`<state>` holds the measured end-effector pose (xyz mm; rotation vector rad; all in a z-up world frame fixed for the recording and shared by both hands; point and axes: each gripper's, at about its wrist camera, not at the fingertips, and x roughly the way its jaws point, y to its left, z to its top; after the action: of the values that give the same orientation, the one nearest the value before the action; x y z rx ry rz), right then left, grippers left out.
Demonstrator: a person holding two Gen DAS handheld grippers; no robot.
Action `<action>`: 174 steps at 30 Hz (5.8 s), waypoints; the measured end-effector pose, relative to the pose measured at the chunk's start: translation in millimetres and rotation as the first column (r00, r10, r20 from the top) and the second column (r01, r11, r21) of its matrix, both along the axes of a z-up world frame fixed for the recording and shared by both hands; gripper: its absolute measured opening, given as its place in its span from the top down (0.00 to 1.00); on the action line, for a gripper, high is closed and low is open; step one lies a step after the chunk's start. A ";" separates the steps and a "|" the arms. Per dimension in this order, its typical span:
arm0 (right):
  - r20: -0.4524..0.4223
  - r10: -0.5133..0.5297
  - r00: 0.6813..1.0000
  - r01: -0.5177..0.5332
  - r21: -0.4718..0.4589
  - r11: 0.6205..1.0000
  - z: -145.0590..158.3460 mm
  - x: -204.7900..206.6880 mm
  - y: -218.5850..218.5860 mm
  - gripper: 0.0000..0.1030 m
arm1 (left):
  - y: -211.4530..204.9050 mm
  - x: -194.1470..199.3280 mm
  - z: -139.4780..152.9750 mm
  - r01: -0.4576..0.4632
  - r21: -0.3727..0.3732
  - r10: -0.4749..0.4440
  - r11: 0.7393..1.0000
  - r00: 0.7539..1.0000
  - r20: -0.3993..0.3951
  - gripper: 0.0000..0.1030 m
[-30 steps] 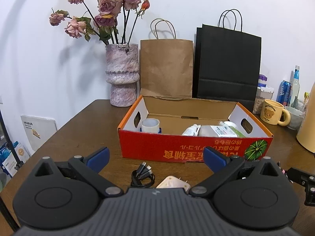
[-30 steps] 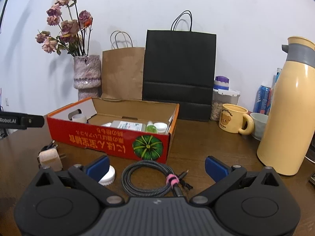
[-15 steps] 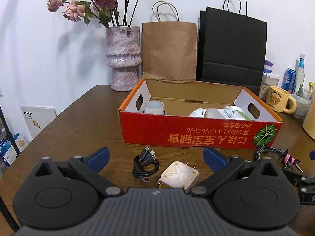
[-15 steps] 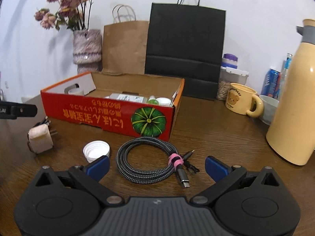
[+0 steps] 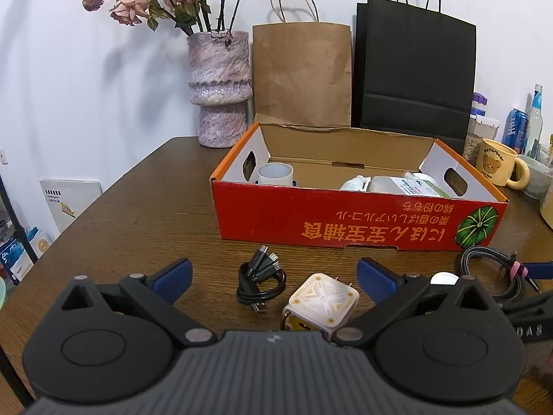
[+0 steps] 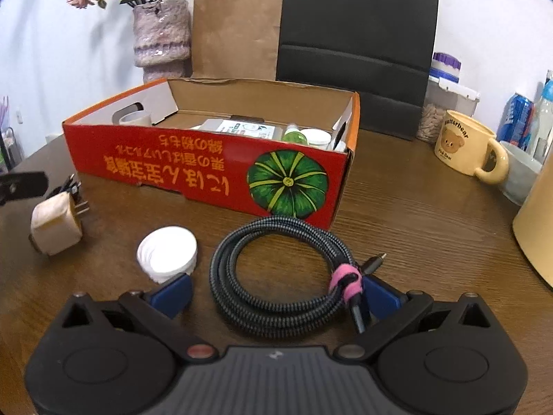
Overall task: Organize rigid objects
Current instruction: 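Move both open tools back over the table toward the adapter and braided cable, then grasp the white cube adapter with the left tool while the right tool grasps the braided cable, then carry the adapter and braided cable over the red box with both tools, then lower both tools into the box and open them to release adapter and cable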
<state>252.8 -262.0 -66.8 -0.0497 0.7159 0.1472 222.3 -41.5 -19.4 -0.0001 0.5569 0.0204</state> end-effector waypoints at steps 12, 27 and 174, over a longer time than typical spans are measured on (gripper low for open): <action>0.027 -0.031 0.999 0.031 0.019 0.999 0.2 2.0 -4.0 0.07 | 0.9 3.7 -4.0 0.001 0.002 -0.001 1.000 1.000 -0.022 0.00; 0.157 -0.063 0.986 0.053 0.069 0.996 17.8 -38.8 -3.1 0.10 | -8.6 4.3 -13.9 0.053 0.025 -0.052 0.998 0.997 -0.059 0.00; 0.357 -0.065 0.932 0.029 0.104 0.994 80.5 78.1 39.7 0.10 | -23.9 128.0 47.7 -0.015 -0.036 0.019 0.999 0.991 0.134 0.48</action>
<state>330.9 -222.3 13.7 0.0338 0.3417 0.1226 350.3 -65.4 28.2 -0.0397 0.4226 0.0271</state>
